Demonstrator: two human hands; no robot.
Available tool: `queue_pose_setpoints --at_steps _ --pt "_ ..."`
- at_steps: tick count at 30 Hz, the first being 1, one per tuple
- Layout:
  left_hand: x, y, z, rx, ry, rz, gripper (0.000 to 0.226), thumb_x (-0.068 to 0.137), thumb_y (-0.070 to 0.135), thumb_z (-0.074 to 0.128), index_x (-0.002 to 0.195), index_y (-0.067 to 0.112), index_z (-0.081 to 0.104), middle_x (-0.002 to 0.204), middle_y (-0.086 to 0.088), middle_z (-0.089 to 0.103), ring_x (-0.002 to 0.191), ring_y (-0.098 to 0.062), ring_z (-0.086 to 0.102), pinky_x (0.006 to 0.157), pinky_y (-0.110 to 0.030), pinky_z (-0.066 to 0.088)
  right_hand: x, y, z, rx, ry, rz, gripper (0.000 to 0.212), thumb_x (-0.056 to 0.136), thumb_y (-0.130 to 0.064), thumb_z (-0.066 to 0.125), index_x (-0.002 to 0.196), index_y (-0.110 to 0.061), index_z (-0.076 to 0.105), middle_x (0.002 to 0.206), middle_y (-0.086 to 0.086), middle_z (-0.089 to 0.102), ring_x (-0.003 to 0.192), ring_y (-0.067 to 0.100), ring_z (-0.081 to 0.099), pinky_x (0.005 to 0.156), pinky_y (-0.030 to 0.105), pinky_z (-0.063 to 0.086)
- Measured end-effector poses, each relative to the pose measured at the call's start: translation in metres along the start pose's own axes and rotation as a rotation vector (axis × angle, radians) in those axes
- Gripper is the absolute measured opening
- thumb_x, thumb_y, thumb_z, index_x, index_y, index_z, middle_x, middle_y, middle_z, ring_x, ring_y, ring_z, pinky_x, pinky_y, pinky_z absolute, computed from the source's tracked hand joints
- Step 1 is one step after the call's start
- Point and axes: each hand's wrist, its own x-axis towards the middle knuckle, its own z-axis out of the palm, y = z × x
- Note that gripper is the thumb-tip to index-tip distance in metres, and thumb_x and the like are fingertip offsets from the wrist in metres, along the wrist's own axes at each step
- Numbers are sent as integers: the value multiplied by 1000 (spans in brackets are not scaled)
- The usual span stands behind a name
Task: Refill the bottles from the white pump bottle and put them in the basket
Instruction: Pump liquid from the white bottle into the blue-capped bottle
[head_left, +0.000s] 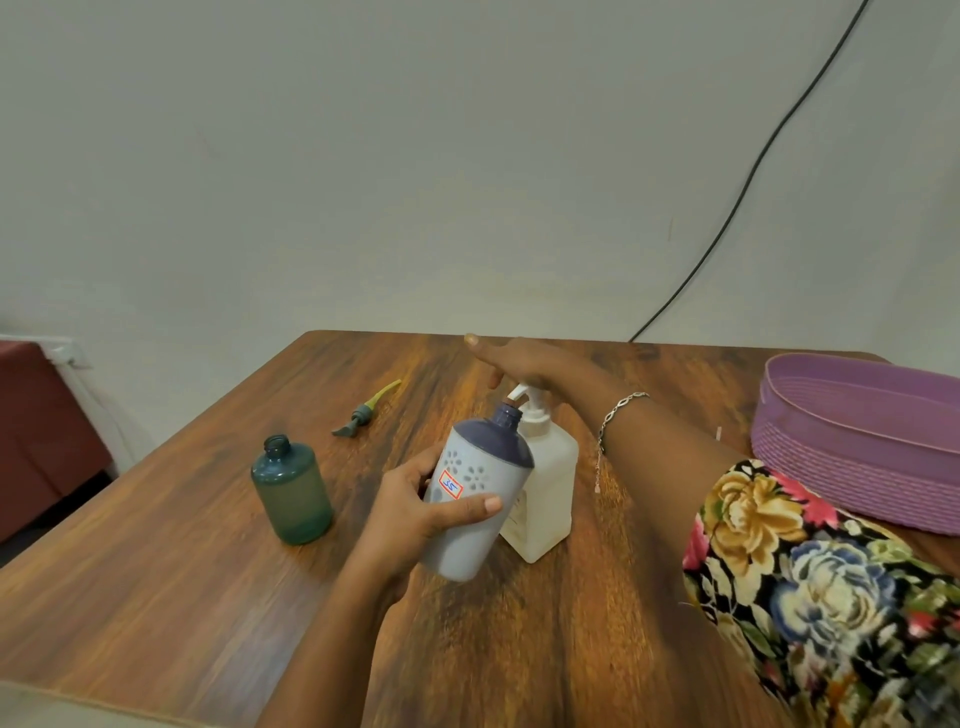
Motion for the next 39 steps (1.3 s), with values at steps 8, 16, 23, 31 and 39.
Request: queue_pose_setpoints --at_steps 8,16,23,31,39 --pt "1 1 1 -19 -13 -5 70 38 42 81 104 22 66 92 -1 72 80 -14 69 65 -26 56 -7 -2 -4 88 -55 36 72 94 -60 29 134 -4 47 140 13 43 80 18 50 63 27 45" --pt "1 0 6 -54 -7 -9 73 36 40 81 104 17 66 89 -2 73 76 -15 69 61 -24 55 0 7 2 -36 -80 34 66 97 -55 27 137 -6 44 142 13 42 107 29 49 75 30 36" --pt "0 -1 2 -35 -6 -22 71 36 40 82 102 17 67 89 -3 72 77 -15 69 61 -25 55 2 8 -2 124 -86 62 78 90 -67 26 122 -3 58 138 14 42 96 23 44 67 35 38" --pt "2 -2 5 -62 -11 -23 69 35 38 82 100 17 67 89 -3 73 77 -16 69 61 -24 55 0 8 4 -20 -83 46 66 97 -55 26 137 -5 43 141 14 42 92 23 45 53 24 34" --pt "0 -3 4 -20 -26 -27 72 37 42 80 104 20 65 89 3 72 78 -11 69 61 -22 54 1 8 -2 146 -107 75 79 90 -67 28 134 -5 47 142 13 40 85 21 50 55 29 38"
